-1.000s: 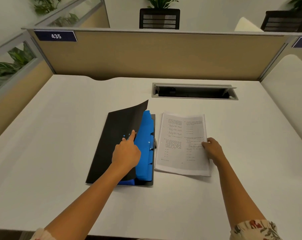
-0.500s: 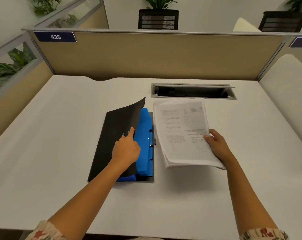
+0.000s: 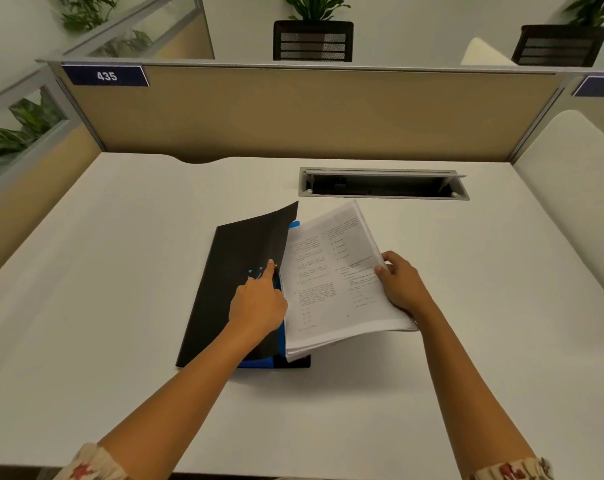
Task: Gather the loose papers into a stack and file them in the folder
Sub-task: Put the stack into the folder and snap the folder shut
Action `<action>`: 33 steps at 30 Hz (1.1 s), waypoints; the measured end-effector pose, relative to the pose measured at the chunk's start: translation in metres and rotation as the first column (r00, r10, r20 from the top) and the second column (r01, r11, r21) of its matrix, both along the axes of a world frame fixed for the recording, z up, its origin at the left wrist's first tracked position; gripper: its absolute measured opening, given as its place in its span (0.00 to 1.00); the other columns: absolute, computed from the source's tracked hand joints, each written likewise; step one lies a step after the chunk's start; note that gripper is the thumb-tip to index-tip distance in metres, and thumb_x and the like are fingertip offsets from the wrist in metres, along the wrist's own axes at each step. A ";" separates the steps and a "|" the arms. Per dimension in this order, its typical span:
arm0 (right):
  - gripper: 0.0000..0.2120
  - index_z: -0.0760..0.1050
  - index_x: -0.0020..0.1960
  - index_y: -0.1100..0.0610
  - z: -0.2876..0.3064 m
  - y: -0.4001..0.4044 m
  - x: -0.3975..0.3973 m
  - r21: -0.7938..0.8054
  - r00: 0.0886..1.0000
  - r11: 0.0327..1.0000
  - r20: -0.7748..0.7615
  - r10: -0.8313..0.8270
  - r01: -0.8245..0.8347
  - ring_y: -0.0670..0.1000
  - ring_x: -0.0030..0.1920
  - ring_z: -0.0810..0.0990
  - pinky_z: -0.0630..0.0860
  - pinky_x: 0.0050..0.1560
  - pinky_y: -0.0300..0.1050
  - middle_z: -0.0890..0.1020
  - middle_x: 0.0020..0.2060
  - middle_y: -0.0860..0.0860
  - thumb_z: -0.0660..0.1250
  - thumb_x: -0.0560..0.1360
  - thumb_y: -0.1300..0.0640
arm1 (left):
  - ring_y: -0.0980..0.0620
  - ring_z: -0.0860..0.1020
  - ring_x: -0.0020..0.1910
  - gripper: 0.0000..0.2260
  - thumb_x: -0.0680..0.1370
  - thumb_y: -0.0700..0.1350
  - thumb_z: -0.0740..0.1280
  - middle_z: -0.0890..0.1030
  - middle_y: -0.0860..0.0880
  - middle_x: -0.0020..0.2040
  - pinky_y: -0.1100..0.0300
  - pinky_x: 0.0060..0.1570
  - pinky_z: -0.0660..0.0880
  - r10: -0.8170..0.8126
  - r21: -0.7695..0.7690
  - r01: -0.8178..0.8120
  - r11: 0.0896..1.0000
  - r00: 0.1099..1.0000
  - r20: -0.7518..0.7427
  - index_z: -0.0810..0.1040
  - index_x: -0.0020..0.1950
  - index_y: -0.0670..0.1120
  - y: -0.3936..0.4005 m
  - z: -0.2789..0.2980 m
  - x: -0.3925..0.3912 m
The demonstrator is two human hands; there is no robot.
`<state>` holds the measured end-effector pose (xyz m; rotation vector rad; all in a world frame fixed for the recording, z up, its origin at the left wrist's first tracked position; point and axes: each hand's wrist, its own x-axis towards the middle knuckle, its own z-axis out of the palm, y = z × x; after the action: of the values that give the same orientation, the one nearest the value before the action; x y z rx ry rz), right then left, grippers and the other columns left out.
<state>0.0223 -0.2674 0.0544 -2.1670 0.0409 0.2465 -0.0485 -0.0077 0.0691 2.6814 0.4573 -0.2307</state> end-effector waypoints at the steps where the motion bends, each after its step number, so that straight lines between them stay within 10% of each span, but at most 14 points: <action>1: 0.09 0.73 0.60 0.56 0.001 0.005 0.001 -0.025 1.000 0.999 0.021 -0.021 0.022 0.55 0.48 0.82 0.77 0.48 0.47 0.82 0.51 0.52 0.58 0.83 0.57 | 0.42 0.81 0.54 0.29 0.82 0.48 0.60 0.80 0.41 0.61 0.49 0.50 0.82 -0.008 -0.007 0.008 1.000 1.000 -0.002 0.51 0.81 0.56 -0.001 0.000 -0.001; 14: 0.05 0.69 0.55 0.51 -0.008 0.056 -0.018 -0.089 0.972 0.982 0.181 -0.149 0.167 0.44 0.36 0.77 0.69 0.30 0.37 0.79 0.41 0.47 0.55 0.83 0.55 | 0.56 0.73 0.39 0.28 0.82 0.50 0.61 0.80 0.46 0.58 0.63 0.35 0.73 -0.065 -0.071 0.065 0.995 0.998 0.007 0.53 0.81 0.56 -0.006 0.003 -0.003; 33: 0.23 0.61 0.75 0.62 -0.025 0.118 -0.045 -0.085 0.979 0.975 -0.036 0.201 -0.203 0.55 0.57 0.81 0.77 0.62 0.49 0.80 0.58 0.59 0.59 0.83 0.53 | 0.46 0.78 0.61 0.25 0.84 0.49 0.58 0.78 0.45 0.66 0.52 0.59 0.76 -0.149 -0.048 0.151 0.987 0.988 0.041 0.55 0.81 0.54 -0.048 0.009 -0.008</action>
<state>-0.0231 -0.1496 0.0292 -2.2577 -0.1566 0.3979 -0.0568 -0.0554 0.0780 2.6668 0.2353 -0.2320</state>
